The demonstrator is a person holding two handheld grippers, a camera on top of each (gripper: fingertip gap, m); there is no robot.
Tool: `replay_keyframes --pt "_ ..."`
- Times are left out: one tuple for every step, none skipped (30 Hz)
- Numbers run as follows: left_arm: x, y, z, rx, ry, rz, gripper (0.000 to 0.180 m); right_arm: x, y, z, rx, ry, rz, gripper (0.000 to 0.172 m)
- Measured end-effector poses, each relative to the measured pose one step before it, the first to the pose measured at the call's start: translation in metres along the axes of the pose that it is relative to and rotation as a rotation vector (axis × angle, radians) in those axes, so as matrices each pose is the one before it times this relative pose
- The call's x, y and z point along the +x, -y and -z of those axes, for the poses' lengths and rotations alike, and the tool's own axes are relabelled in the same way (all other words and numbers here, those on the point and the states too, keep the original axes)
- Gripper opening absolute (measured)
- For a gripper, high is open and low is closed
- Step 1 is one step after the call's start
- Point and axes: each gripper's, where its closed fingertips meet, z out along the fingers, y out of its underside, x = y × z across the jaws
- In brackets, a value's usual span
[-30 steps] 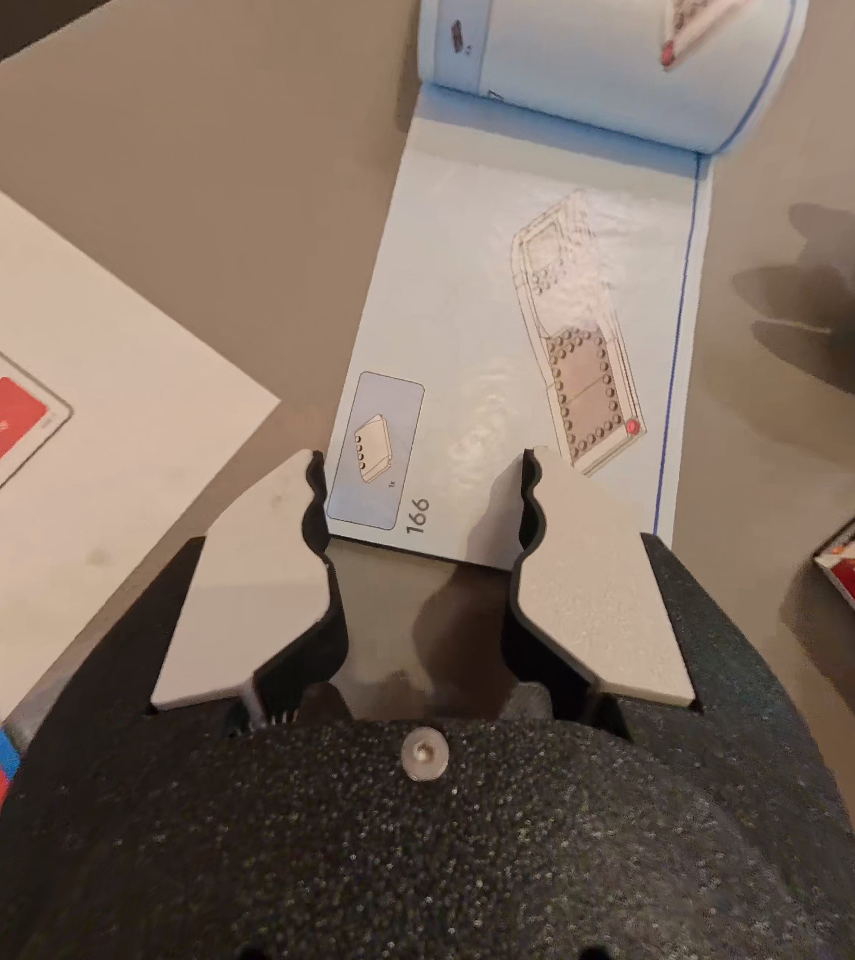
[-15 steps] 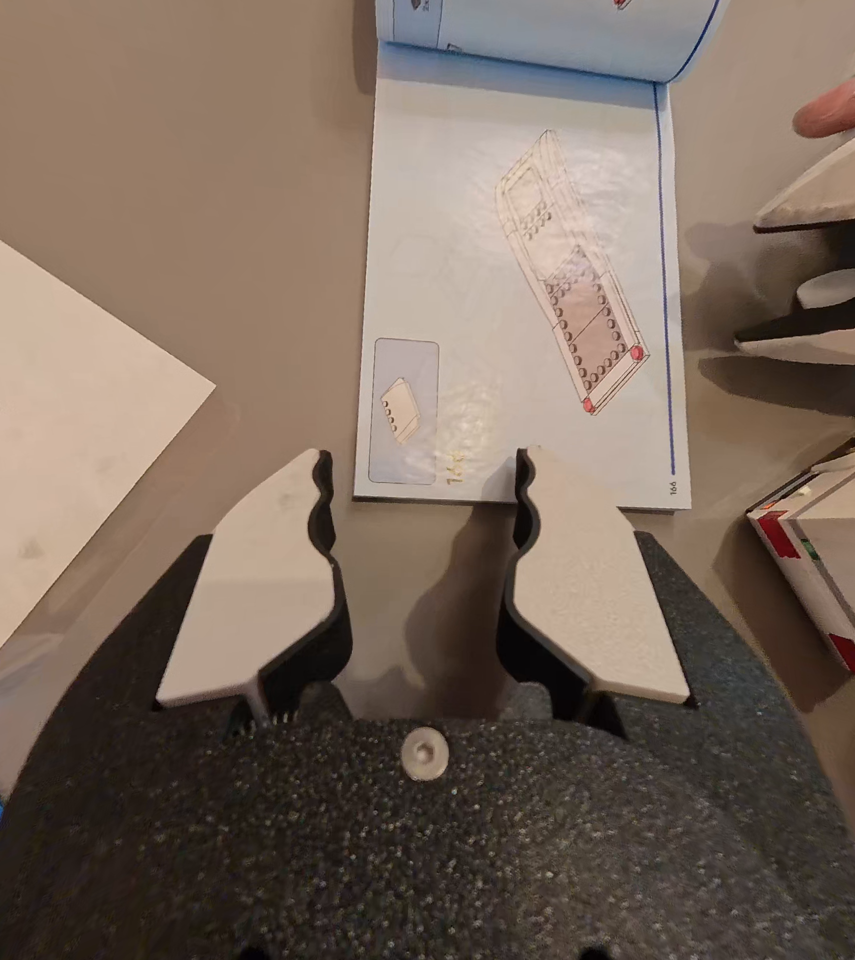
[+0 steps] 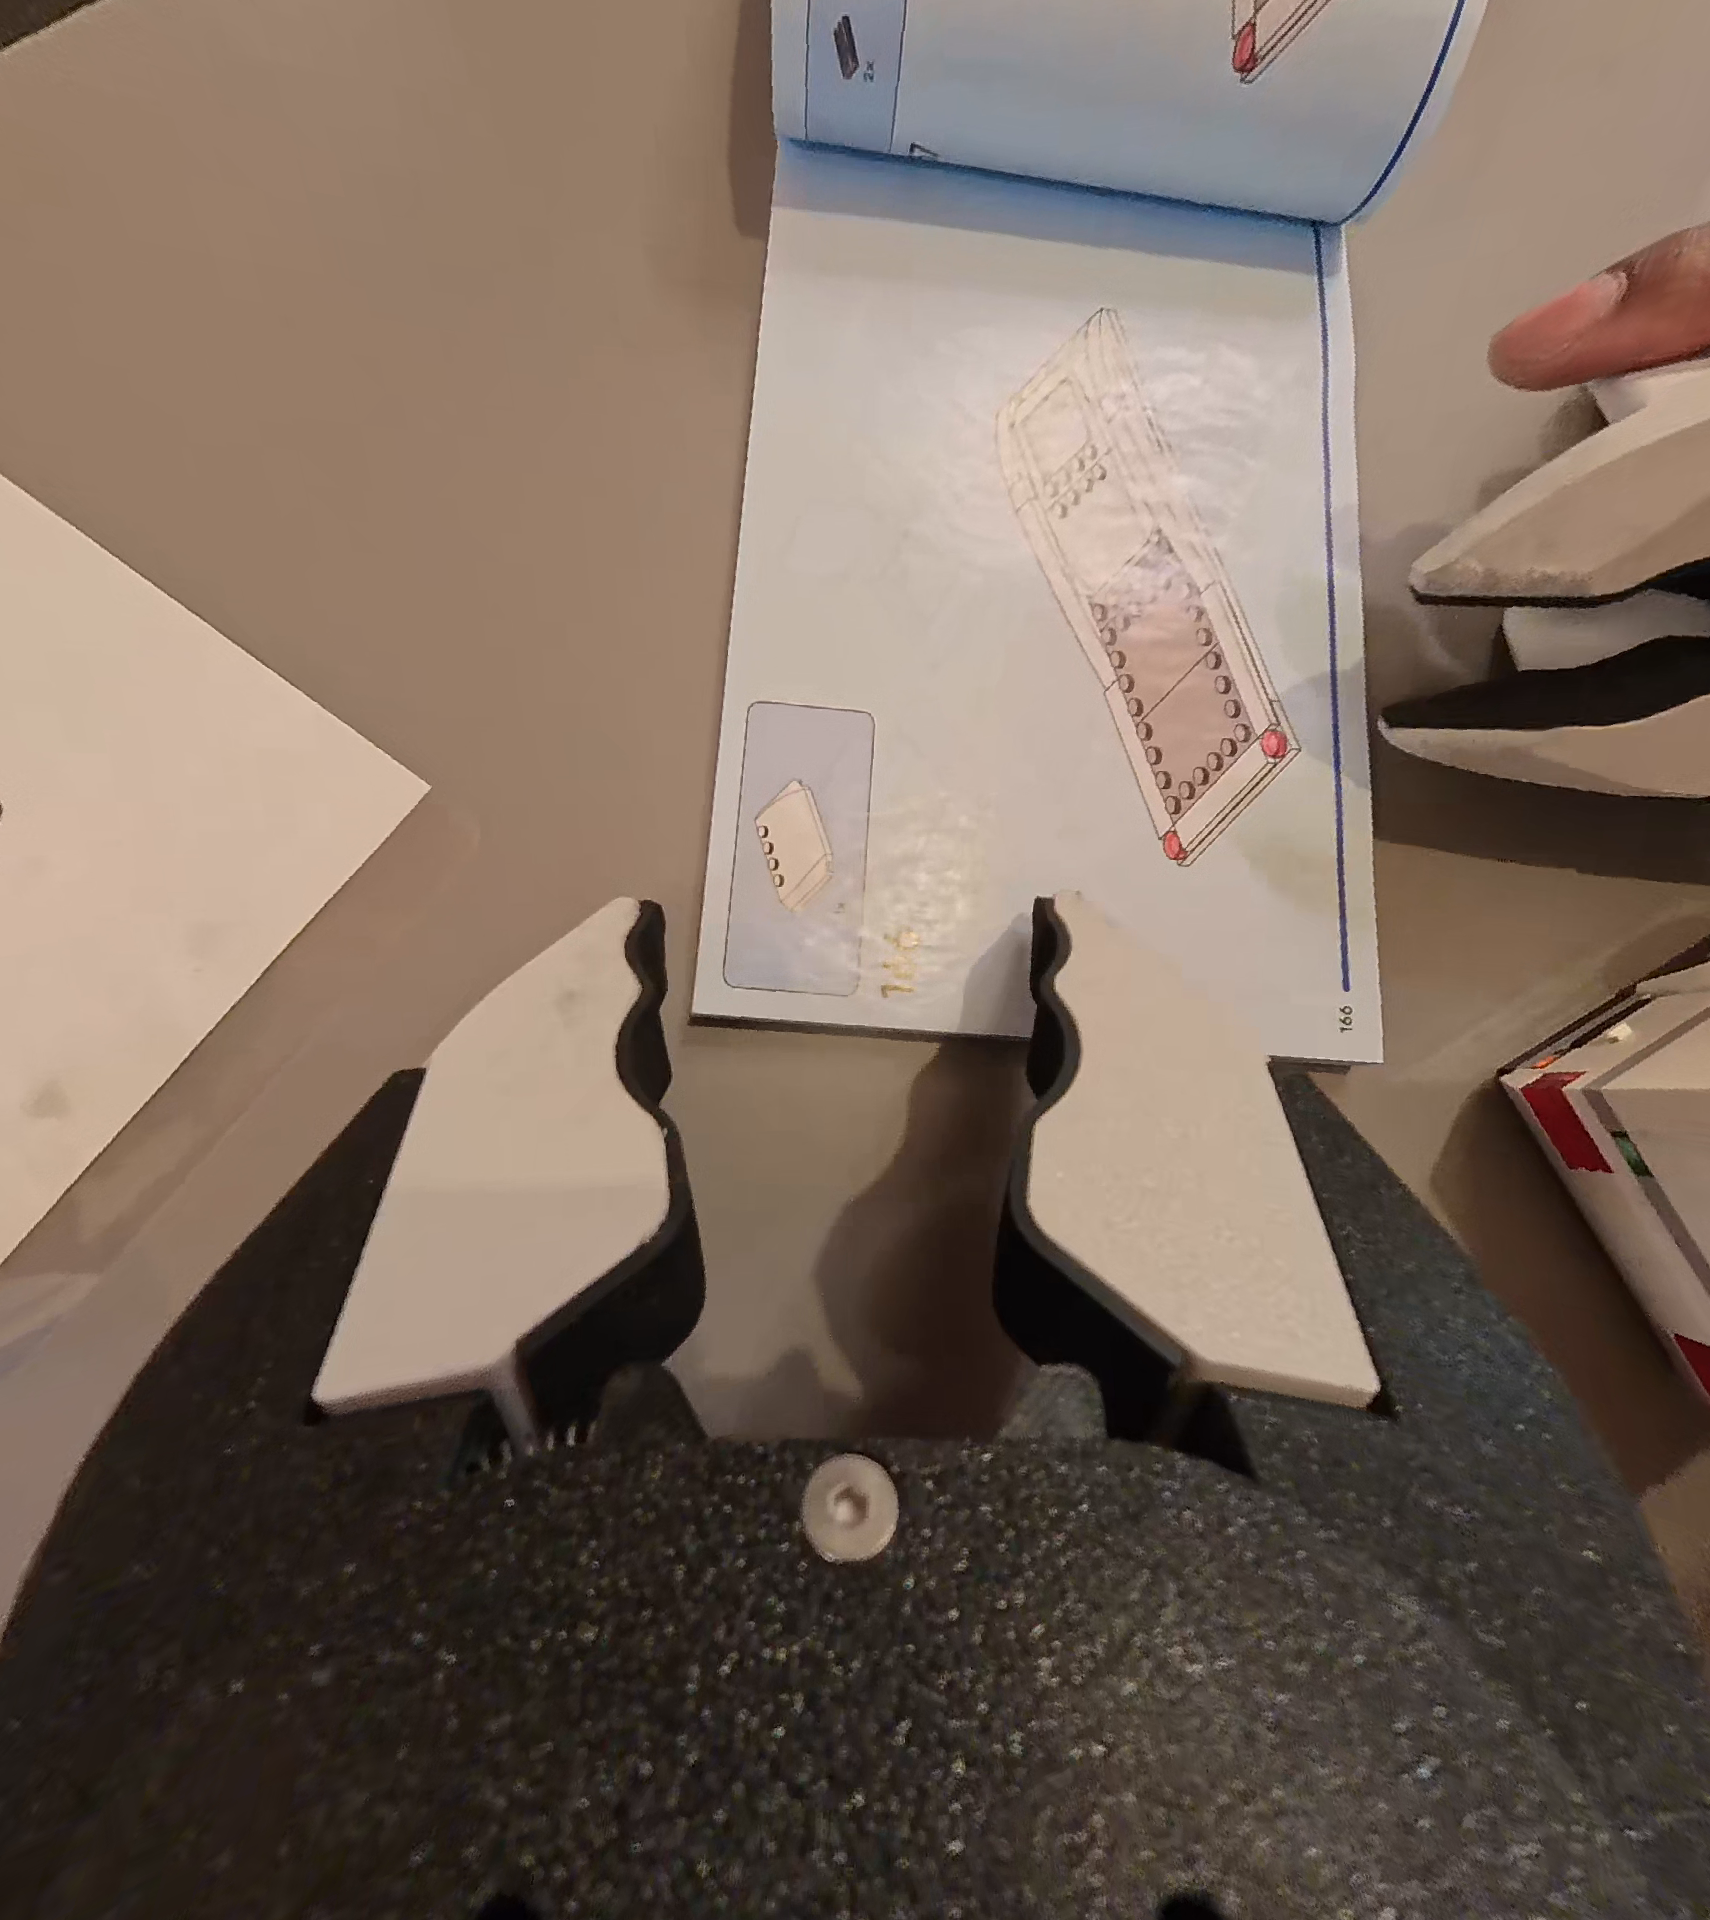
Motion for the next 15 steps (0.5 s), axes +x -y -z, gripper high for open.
replay_keyframes --pt "-0.00036 0.00102 0.00007 0.0074 0.0092 -0.0093 0.068 0.00147 -0.00162 -0.00044 -0.0125 -0.0098 -0.0057 0.022" --pt "-0.00108 0.00085 0.00017 0.0098 0.0136 -0.0044 0.068 0.00103 -0.00128 -0.00030 -0.0087 -0.0058 -0.0054 0.022" --pt "-0.00119 0.00009 0.00010 0.0069 0.0141 0.0014 0.068 0.00084 -0.00090 0.00007 -0.0055 -0.0038 -0.0045 0.023" --pt "-0.00016 -0.00068 0.00004 0.0025 0.0079 0.0023 0.068 0.00019 -0.00056 0.00018 -0.0020 -0.0006 -0.0011 0.023" --pt "0.00064 -0.00091 0.00013 0.0053 0.0034 0.0030 0.068 -0.00026 0.00006 0.00026 0.0019 0.0006 0.0019 0.022" --pt "0.00079 -0.00127 0.00023 0.0009 0.0018 0.0010 0.068 -0.00017 0.00014 0.00027 0.0010 -0.0006 0.0025 0.022" --pt "0.00021 -0.00077 0.00016 0.0034 0.0056 -0.0042 0.068 -0.00039 0.00009 0.00004 0.0006 0.0005 0.0034 0.022" --pt "-0.00068 -0.00058 0.00049 0.0020 0.0115 -0.0041 0.068 -0.00033 0.00011 -0.00002 0.0005 0.0014 0.0019 0.021" --pt "-0.00011 -0.00006 0.00057 -0.0026 0.0049 -0.0060 0.068 -0.00010 -0.00006 -0.00006 -0.0001 0.0012 -0.0001 0.021" --pt "0.00046 0.00059 0.00033 0.0017 -0.0007 -0.0032 0.068 -0.00011 0.00008 -0.00006 0.0000 0.0008 0.0003 0.021" --pt "0.00097 0.00053 0.00007 0.0006 -0.0058 0.0004 0.068 -0.00012 -0.00004 -0.00004 0.0001 0.0007 0.0007 0.020" --pt "0.00104 0.00042 0.00003 0.0006 -0.0049 0.0020 0.068 -0.00008 0.00004 -0.00001 -0.0001 -0.0003 0.0006 0.020" --pt "0.00061 -0.00006 -0.00005 -0.0016 -0.0019 -0.0004 0.068 0.00011 -0.00005 0.00005 -0.0002 -0.0014 0.0008 0.020" --pt "0.00039 -0.00050 -0.00009 -0.0046 0.0014 -0.0040 0.068 -0.00007 0.00008 -0.00001 0.0002 -0.0010 0.0015 0.020" --pt "-0.00031 -0.00064 -0.00015 -0.0060 0.0057 -0.0055 0.068 -0.00006 0.00009 -0.00004 0.0002 -0.0001 0.0012 0.020"
